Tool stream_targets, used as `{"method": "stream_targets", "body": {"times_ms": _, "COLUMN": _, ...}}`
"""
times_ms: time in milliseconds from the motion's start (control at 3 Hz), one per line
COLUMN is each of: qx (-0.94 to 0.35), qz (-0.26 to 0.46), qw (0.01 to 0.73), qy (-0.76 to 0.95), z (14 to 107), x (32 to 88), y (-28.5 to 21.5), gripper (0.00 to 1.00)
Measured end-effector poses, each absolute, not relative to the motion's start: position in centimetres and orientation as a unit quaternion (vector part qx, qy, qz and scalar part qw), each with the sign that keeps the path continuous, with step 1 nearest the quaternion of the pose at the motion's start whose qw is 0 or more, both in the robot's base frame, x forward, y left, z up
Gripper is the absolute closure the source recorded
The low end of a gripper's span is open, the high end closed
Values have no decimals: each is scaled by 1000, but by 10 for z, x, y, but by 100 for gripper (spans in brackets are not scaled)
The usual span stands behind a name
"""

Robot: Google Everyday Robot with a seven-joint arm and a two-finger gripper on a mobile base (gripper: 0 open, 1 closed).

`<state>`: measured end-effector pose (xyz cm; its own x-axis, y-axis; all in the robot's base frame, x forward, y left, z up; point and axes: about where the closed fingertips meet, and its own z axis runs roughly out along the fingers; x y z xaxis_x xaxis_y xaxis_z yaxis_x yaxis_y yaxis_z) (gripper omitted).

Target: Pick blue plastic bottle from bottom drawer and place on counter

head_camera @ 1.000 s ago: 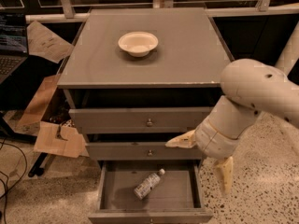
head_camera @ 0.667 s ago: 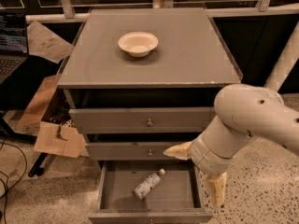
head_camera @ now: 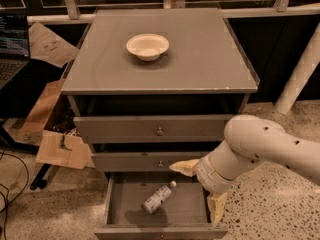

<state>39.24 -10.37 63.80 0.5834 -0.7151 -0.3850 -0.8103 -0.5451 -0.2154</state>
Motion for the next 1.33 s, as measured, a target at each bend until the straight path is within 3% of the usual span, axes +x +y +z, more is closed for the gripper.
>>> {"method": "stream_targets", "body": {"times_ms": 667, "qx": -847, "qz": 192, "qw": 205, "qy": 451, "z": 570, "x": 405, "y": -100, "gripper": 0}}
{"method": "stream_targets", "body": {"times_ms": 1333, "qx": -829, "qz": 178, "qw": 214, "qy": 485, "z": 562, "x": 403, "y": -100, "gripper": 0}}
